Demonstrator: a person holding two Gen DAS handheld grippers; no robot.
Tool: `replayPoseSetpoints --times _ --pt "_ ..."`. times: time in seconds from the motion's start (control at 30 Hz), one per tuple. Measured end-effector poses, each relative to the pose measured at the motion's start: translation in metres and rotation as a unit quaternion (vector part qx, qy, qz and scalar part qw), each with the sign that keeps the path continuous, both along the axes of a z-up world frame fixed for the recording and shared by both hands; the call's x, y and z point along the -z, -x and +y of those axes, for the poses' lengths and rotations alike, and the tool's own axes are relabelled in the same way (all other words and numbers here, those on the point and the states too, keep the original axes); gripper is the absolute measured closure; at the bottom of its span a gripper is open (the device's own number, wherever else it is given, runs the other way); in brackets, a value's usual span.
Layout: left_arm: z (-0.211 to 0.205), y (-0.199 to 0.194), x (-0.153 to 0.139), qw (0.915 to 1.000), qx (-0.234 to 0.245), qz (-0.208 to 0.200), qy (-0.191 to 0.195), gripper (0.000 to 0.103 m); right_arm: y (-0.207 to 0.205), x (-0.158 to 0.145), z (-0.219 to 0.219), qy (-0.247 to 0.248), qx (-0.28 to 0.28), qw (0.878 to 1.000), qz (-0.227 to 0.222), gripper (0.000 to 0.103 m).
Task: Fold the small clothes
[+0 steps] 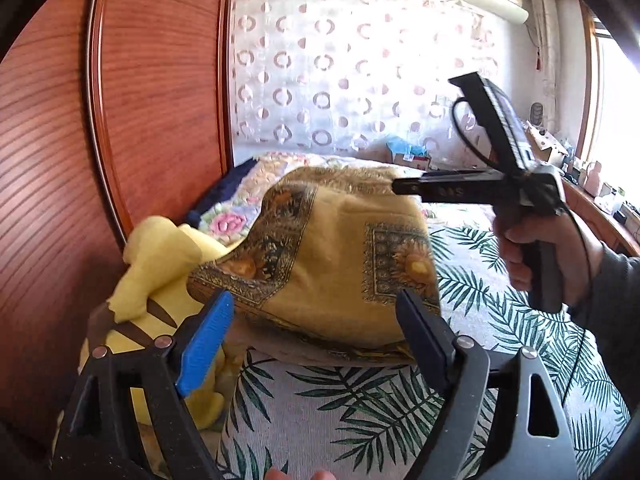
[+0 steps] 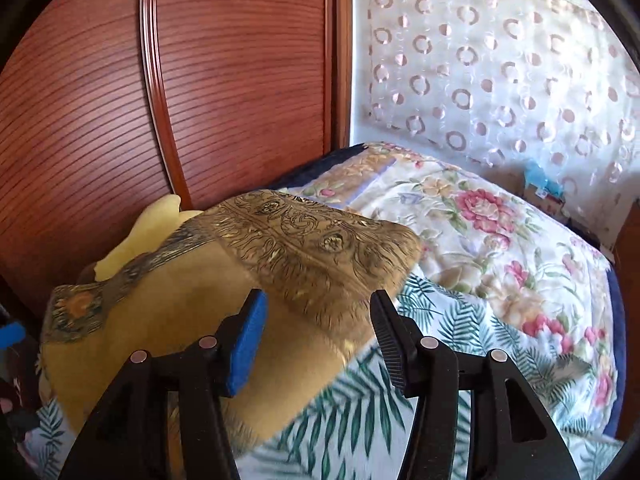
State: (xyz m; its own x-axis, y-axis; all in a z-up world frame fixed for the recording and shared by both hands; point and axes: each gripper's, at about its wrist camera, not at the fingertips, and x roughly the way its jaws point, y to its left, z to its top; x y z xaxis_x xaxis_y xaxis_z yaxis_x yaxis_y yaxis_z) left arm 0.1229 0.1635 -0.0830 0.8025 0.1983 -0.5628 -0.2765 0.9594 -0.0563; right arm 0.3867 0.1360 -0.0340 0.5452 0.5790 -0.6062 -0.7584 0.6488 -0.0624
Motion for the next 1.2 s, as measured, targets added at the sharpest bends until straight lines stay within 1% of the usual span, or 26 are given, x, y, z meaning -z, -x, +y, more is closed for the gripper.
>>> replayPoseSetpoints --times 0.17,0.23,0.4,0.5,0.63,0.67,0.73,0.87,0.97,1.1,1.2 --pt "-0.008 0.009 -0.005 1.0000 0.007 0.001 -0.004 0.018 0.037 -0.013 -0.034 -0.023 0.011 1.000 -0.003 0.047" --pt "-0.013 0.014 -0.007 0.9999 0.011 -0.001 -0.005 0.018 0.054 -0.017 -0.051 -0.029 0.017 0.999 -0.005 0.045" --pt "-0.030 0.024 -0.010 0.9996 0.028 -0.008 -0.006 0.018 0.096 -0.019 -0.094 -0.039 0.033 0.999 -0.011 0.043" --pt "-0.043 0.030 -0.012 0.9990 0.044 -0.010 -0.003 0.018 0.121 -0.021 -0.122 -0.041 0.041 0.998 -0.015 0.038" --pt "-0.060 0.035 -0.014 0.9979 0.063 -0.012 -0.004 0.018 0.154 -0.025 -0.161 -0.054 0.062 0.997 -0.015 0.028" --pt "-0.064 0.035 -0.014 0.9977 0.067 -0.012 -0.005 0.018 0.163 -0.025 -0.170 -0.057 0.070 0.996 -0.016 0.024" --pt "-0.074 0.036 -0.015 0.9970 0.077 -0.010 -0.005 0.018 0.180 -0.027 -0.186 -0.057 0.086 0.994 -0.026 0.021" --pt "-0.094 0.039 -0.018 0.9956 0.093 -0.011 -0.006 0.018 0.215 -0.030 -0.215 -0.057 0.116 0.990 -0.048 0.020" --pt "-0.108 0.043 -0.023 0.9949 0.099 -0.016 -0.008 0.018 0.240 -0.034 -0.240 -0.074 0.142 0.986 -0.048 0.020" --pt "-0.131 0.046 -0.037 0.9934 0.112 -0.022 -0.012 0.018 0.270 -0.043 -0.268 -0.082 0.179 0.979 -0.058 0.020" --pt "-0.142 0.048 -0.050 0.9910 0.129 -0.034 -0.007 0.018 0.289 -0.053 -0.287 -0.090 0.204 0.972 -0.068 0.020"
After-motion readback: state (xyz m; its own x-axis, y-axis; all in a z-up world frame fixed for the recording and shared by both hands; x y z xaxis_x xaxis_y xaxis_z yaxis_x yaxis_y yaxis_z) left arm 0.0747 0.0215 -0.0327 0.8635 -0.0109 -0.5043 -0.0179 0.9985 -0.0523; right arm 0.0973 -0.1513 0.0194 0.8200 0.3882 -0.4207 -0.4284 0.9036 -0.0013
